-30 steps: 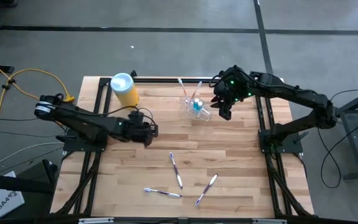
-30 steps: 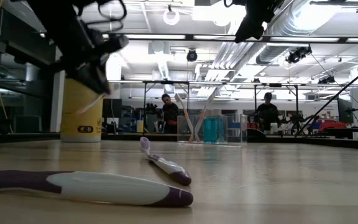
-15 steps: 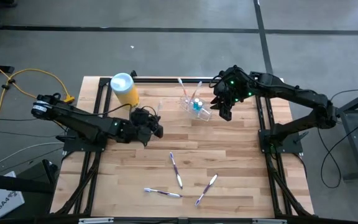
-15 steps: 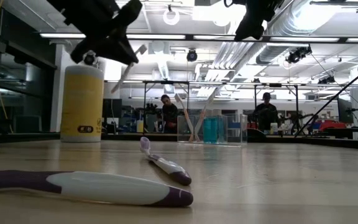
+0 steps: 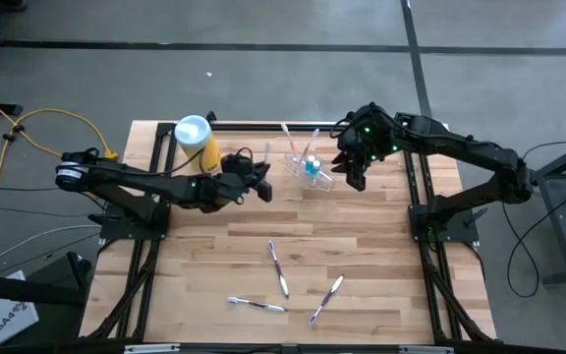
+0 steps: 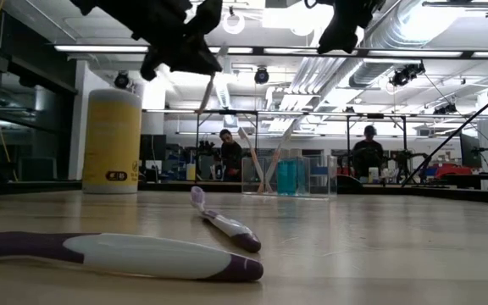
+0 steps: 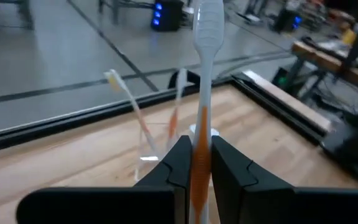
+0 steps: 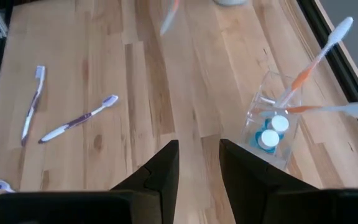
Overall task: Pick & Place toothbrushing station
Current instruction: Put the orange toothbrush into the transparent organizer
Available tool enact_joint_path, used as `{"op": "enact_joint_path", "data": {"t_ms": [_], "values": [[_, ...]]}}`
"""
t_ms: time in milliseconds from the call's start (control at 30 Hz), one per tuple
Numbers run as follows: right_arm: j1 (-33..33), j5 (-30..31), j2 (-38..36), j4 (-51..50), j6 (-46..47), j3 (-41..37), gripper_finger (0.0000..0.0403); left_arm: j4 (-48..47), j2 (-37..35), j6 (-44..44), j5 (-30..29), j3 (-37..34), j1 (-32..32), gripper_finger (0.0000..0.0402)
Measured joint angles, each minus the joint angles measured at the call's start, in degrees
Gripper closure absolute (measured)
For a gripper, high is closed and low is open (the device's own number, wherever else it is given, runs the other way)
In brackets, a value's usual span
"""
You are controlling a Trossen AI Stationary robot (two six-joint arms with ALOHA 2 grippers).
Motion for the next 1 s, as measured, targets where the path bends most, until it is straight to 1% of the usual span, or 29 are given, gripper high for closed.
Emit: {"op": "enact_joint_path", "data": {"t_ms": [167,200,400,467,567,700,833,1000], "values": [[0.3,-9.1,0.0,4.2,-0.1,0.0,0.0295,6.8,0.5,7.0,4.6,-0.1,-0.4,0.0372],[0.6,-10.4,0.0,5.0,-0.1,0.0,0.0295,8.9,0.5,9.1,6.4,-0.1,-0.6,0.0372],[3.6,-11.0,0.0,8.5,-1.5,0.0,0.0295,18.3,0.4,16.4,14.5,-0.1,-2.0,0.0372],[4.9,-10.9,0.0,9.6,-2.0,0.0,0.0295,21.0,0.4,18.1,18.1,0.0,-2.3,0.0372],[6.8,-10.9,0.0,12.2,-3.1,0.0,0.0295,24.2,0.4,19.3,24.5,-0.1,-2.3,0.0372],[9.4,-11.2,0.0,16.3,-4.7,0.0,0.0295,27.2,0.4,20.5,30.8,-0.1,-2.3,0.0372],[11.9,-11.6,0.0,19.3,-6.7,0.0,0.0295,29.6,0.4,22.2,39.7,-0.1,-2.3,0.0372],[14.0,-16.5,0.0,23.3,-8.1,0.0,0.0295,32.7,0.4,23.9,52.2,-0.1,-2.3,0.0372]]}}
